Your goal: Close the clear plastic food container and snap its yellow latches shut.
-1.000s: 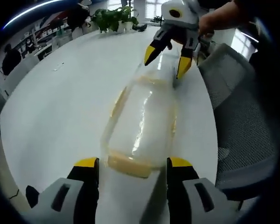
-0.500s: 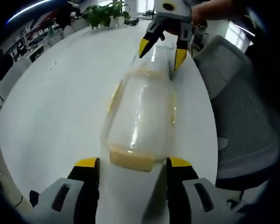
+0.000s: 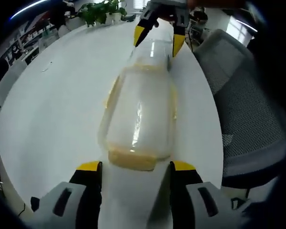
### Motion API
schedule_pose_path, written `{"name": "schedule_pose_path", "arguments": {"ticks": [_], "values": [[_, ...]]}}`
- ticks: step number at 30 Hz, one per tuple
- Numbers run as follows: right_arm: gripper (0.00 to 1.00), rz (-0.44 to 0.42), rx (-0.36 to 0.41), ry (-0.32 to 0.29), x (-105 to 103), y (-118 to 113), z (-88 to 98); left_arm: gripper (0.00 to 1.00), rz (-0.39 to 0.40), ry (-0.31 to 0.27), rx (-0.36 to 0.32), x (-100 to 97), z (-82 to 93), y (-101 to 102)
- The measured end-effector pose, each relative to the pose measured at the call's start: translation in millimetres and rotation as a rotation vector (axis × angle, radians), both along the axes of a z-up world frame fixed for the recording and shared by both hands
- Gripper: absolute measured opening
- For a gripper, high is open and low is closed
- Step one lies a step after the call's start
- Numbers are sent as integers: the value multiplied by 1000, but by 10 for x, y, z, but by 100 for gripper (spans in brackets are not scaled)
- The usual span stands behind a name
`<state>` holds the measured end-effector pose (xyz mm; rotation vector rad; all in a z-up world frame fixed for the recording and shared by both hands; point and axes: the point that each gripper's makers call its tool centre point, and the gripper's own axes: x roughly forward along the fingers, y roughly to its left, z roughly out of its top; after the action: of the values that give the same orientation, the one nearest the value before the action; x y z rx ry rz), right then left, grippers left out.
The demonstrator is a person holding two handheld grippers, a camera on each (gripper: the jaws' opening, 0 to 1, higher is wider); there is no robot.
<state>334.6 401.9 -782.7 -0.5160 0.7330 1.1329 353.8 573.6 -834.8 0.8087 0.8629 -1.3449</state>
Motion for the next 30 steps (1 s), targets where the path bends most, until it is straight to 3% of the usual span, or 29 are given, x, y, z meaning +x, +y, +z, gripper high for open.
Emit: {"name": "schedule_pose_path", "arguments": {"ticks": [2, 3, 4, 5, 6, 7, 10, 30], "values": [[48, 30, -74, 9, 8, -56, -98, 57, -2, 0, 5, -6, -11, 11], [47, 88, -182, 21, -16, -133, -199, 57, -3, 0, 7, -8, -17, 17], [47, 135, -211, 6, -8, -119, -223, 57, -5, 2, 10, -16, -21, 20], [48, 154, -212, 13, -10, -97, -230, 57, -6, 2, 11, -19, -18, 23], [49, 130, -192, 80, -40, -56, -261, 57, -7, 1, 11, -22, -16, 20], [49, 122, -185, 89, -17, -38, -275, 57, -10, 0, 11, -20, -15, 18], [48, 152, -219, 74, 36, -65, -360, 57, -13, -2, 10, -19, -13, 8], [48, 186, -229, 79, 28, 38, -466, 55, -32, -14, 13, 26, -29, 7]]}}
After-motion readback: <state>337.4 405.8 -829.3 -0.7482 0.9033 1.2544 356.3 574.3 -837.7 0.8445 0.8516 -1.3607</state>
